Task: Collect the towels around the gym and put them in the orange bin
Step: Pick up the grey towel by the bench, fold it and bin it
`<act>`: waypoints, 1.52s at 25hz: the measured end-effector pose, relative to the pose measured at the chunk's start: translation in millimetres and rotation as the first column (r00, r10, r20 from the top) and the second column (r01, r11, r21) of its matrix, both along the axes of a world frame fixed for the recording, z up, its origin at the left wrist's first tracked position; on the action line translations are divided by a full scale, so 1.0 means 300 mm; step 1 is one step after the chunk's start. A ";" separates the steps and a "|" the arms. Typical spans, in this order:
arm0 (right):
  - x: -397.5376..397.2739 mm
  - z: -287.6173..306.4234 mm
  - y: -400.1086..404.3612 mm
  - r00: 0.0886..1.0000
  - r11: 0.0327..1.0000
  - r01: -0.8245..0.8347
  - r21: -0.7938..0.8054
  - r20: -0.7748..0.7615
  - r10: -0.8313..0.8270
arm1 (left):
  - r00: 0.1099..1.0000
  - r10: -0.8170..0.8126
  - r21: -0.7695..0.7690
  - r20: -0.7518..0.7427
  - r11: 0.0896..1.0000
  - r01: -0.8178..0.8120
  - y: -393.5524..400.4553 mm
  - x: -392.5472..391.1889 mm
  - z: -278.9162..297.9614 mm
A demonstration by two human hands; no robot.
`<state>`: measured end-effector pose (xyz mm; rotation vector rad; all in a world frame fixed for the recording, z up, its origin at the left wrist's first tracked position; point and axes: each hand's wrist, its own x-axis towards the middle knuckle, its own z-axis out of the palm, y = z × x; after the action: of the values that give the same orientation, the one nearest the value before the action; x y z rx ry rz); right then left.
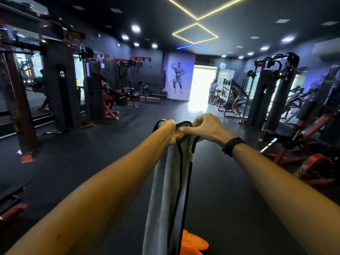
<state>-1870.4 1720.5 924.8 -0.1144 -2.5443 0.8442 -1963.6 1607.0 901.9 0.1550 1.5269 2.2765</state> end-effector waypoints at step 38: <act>0.142 0.030 0.462 0.956 0.937 0.203 0.284 -0.264 -0.127 | 0.814 -0.302 -0.821 -0.497 0.468 -0.328 -0.076 -0.179 -0.114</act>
<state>-1827.6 1859.0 933.9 -0.1177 -2.3603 0.3620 -2017.2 1584.2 867.7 0.5811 2.8550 1.1035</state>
